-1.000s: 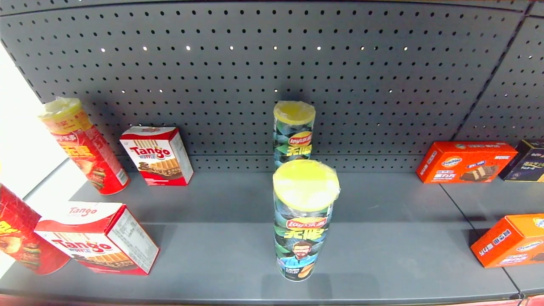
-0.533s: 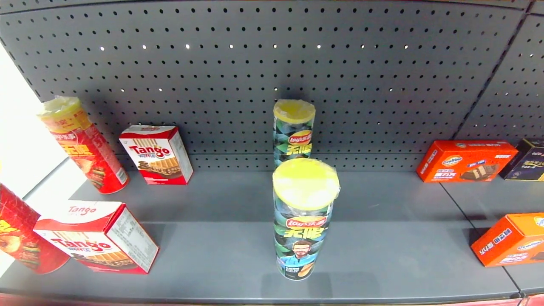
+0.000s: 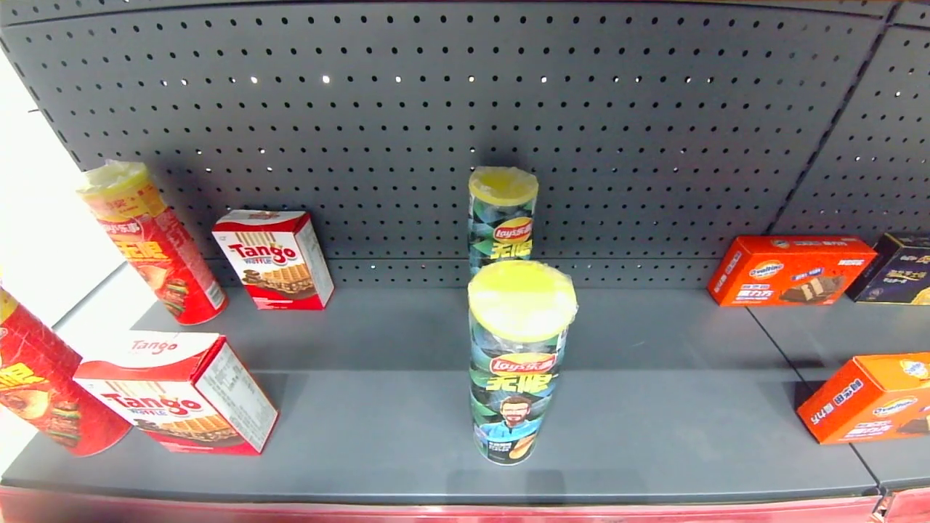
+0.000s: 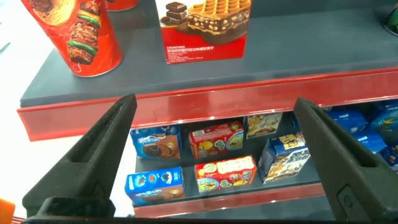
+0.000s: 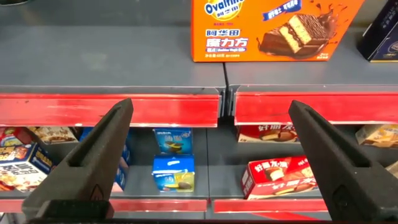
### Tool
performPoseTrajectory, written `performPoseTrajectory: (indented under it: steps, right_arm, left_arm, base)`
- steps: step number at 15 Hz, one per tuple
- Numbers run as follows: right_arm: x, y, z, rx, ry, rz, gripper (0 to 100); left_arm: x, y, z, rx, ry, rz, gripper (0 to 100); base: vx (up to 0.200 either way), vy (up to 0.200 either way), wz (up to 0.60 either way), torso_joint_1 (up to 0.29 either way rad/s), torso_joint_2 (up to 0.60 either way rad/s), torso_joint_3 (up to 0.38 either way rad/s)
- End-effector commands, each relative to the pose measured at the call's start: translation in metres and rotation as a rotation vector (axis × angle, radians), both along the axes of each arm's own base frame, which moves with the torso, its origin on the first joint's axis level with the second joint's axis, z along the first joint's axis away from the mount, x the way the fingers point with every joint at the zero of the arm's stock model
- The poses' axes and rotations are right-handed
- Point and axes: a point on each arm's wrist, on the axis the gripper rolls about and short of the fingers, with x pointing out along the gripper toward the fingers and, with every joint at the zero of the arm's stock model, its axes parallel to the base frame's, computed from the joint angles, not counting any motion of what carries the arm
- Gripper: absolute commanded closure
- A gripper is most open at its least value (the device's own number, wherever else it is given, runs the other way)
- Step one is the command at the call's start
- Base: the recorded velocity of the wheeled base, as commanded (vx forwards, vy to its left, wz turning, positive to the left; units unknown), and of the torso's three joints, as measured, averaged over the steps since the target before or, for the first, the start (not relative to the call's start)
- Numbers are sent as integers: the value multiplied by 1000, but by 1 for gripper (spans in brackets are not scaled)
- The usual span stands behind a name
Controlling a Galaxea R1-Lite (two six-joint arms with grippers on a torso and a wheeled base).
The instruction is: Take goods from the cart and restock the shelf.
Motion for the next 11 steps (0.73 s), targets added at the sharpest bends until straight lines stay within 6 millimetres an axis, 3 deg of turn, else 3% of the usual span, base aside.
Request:
performPoseTrajectory:
  steps: [1,11]
  right_arm:
    - [0,0,0,0,2,1,0]
    - [0,0,0,-3,2,1,0]
  left_arm:
    - [0,0,0,0,1,0,0]
    - [0,0,0,0,1,0,0]
  base:
    - [0,0,0,0,0,0]
    - [0,0,0,0,0,0]
